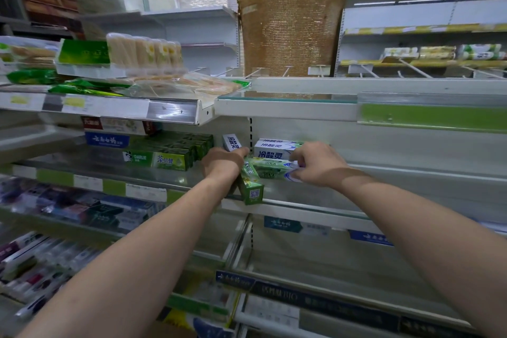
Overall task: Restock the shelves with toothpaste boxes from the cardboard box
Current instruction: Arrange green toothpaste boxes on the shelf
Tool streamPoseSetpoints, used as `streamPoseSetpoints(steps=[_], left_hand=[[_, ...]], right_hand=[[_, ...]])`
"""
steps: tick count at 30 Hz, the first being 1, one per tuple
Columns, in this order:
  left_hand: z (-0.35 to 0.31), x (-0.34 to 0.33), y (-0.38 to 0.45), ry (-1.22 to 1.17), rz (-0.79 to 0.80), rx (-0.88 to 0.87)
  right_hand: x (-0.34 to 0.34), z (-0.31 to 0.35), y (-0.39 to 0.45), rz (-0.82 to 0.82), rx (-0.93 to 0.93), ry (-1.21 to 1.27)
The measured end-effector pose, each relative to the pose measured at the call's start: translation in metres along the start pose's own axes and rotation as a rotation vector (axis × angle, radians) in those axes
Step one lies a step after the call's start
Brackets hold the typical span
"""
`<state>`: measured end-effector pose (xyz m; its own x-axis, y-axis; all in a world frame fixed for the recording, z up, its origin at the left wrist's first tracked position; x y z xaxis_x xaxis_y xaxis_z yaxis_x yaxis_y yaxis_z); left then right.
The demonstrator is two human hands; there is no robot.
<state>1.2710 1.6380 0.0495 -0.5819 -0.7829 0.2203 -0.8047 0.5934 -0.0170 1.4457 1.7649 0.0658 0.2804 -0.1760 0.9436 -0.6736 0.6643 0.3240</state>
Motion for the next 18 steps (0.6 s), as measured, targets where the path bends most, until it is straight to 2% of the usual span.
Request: streamPoseSetpoints(steps=[6, 11, 18], left_hand=[[0.001, 0.001, -0.002, 0.034, -0.001, -0.005], [0.000, 0.004, -0.002, 0.035, 0.001, -0.034], [-0.001, 0.005, -0.001, 0.006, 0.022, -0.036]], right_hand=[[-0.004, -0.010, -0.001, 0.089, -0.077, 0.122], [0.003, -0.006, -0.007, 0.036, -0.077, 0.192], [0.010, 0.002, -0.002, 0.182, -0.116, 0.303]])
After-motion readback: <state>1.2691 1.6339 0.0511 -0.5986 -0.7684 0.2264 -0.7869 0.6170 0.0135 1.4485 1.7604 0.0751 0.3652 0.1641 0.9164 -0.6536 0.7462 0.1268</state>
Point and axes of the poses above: each hand's wrist, its own y-axis towards the middle knuckle, its own x-axis out of the back of the hand, z = x × y, the point moved 5 cm from there along y, towards the middle knuckle, and after that the axes turned 2 degrees about -y, right-handed, at the moved point
